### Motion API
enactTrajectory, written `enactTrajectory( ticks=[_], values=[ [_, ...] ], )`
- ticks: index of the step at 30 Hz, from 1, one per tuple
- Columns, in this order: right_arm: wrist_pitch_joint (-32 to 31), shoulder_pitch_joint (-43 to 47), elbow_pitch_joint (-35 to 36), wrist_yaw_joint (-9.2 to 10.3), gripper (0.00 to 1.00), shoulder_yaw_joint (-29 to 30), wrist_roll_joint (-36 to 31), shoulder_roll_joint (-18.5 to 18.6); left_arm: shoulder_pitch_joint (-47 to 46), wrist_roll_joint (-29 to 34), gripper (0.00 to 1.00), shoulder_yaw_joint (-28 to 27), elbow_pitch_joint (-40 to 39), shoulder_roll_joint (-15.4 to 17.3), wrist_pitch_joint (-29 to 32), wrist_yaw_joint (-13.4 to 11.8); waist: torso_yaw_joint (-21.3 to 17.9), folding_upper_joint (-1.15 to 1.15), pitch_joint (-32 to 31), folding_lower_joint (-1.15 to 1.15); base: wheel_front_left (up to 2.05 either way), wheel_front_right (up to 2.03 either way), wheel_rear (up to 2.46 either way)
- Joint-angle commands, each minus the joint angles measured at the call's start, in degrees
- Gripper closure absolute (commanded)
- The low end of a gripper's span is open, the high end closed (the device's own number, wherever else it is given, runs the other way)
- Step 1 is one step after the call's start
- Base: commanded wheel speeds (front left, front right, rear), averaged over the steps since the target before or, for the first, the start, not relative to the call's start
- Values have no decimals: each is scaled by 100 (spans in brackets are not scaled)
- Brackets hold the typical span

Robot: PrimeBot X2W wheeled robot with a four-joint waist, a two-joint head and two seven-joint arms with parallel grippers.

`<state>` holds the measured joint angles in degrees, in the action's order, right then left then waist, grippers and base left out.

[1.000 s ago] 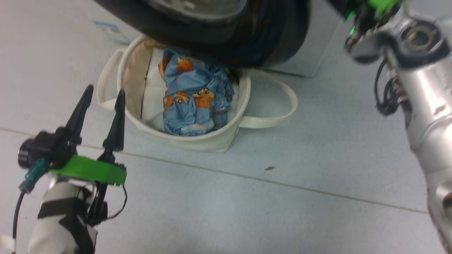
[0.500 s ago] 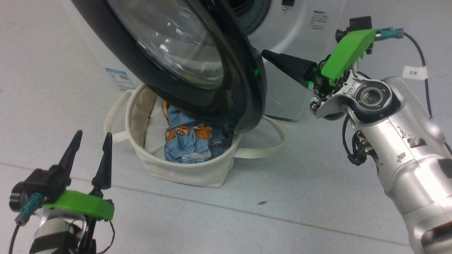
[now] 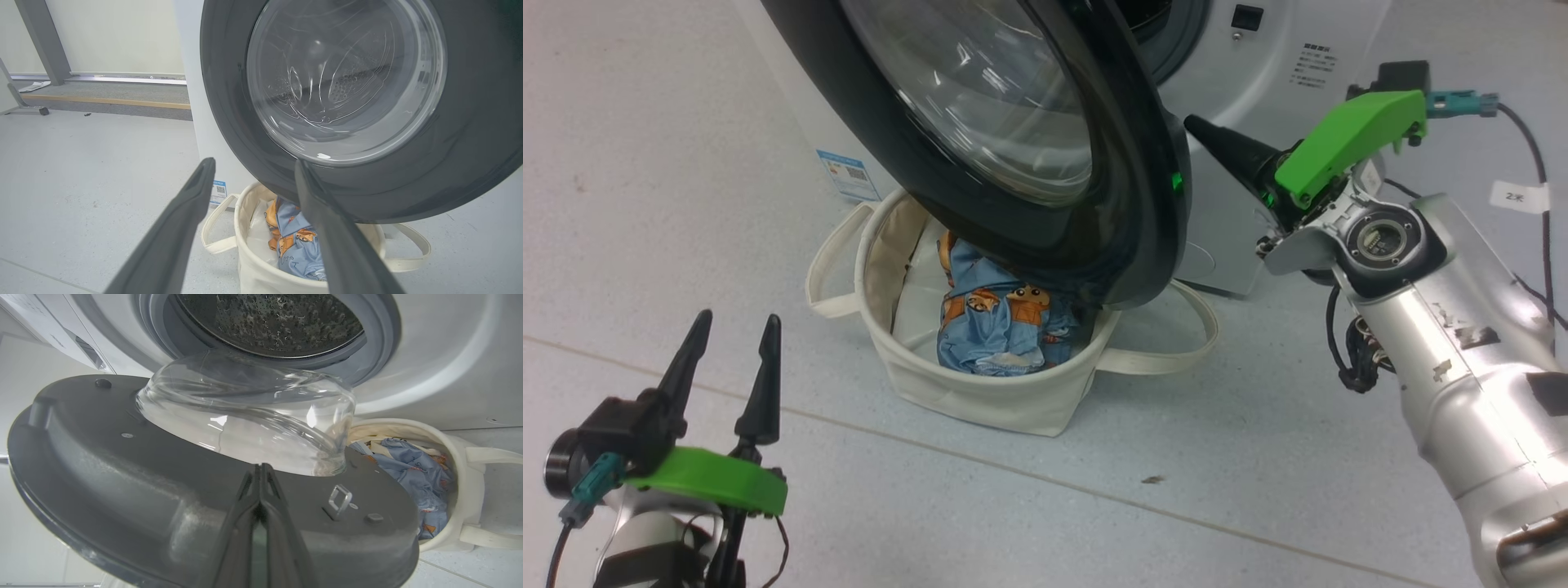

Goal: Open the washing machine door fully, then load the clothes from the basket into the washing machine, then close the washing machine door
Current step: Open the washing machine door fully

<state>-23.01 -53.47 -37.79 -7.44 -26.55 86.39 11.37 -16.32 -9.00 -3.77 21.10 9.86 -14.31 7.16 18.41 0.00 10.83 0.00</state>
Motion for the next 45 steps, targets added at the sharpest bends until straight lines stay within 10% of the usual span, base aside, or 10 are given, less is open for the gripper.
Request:
enactTrajectory(
  ticks=[1, 45],
  values=[
    [-92, -83, 180, -5, 100, -58, 13, -107, -109, 50, 0, -172, -139, 171, -69, 33, 5, 0, -13, 0, 0, 0, 0],
    [-714, 740, 1216, -5, 100, -1373, -55, -688, 991, -144, 0, -1104, -361, 202, -69, -287, 1297, 0, -696, 0, 0, 0, 0]
  ],
)
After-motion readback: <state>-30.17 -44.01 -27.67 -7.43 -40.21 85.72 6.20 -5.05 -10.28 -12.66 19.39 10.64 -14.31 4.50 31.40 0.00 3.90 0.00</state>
